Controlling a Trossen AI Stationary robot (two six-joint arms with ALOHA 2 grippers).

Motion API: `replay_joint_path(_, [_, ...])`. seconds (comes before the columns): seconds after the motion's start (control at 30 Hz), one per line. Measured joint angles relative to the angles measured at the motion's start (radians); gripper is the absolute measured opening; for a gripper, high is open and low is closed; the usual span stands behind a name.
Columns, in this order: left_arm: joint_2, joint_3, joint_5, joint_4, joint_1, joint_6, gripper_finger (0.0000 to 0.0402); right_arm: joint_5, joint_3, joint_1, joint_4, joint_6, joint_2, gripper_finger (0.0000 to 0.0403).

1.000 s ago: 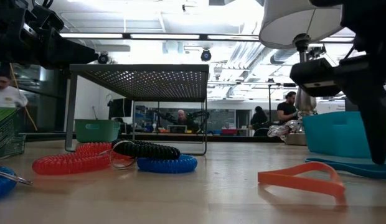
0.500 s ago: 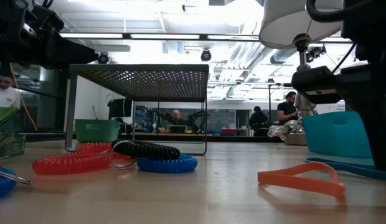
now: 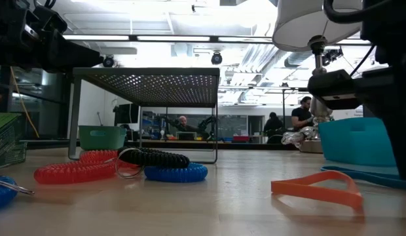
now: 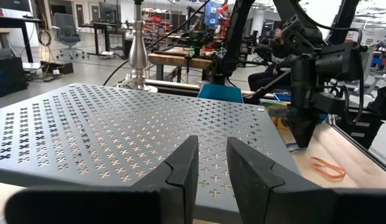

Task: Pick & Place Office Desk Supplies
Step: Put the blue rubberband into the blue basket

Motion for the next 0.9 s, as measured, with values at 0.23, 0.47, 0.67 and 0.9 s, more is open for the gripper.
replay_joint_path(0.23, [0.0, 0.0, 0.0, 0.0, 0.0, 0.0, 0.0079, 0.005, -0.001, 0.0, -0.001, -0.01, 0.0, 0.0006])
replay_joint_path(0.47, [0.0, 0.0, 0.0, 0.0, 0.0, 0.0, 0.0079, 0.075, -0.007, 0.0, -0.041, -0.022, -0.056, 0.0003])
replay_joint_path(0.67, [0.0, 0.0, 0.0, 0.0, 0.0, 0.0, 0.0079, 0.09, -0.004, 0.001, -0.118, 0.008, -0.201, 0.0003])
replay_joint_path(0.9, [0.0, 0.0, 0.0, 0.0, 0.0, 0.0, 0.0079, 0.121, -0.003, 0.052, -0.219, 0.169, -0.391, 0.0003])
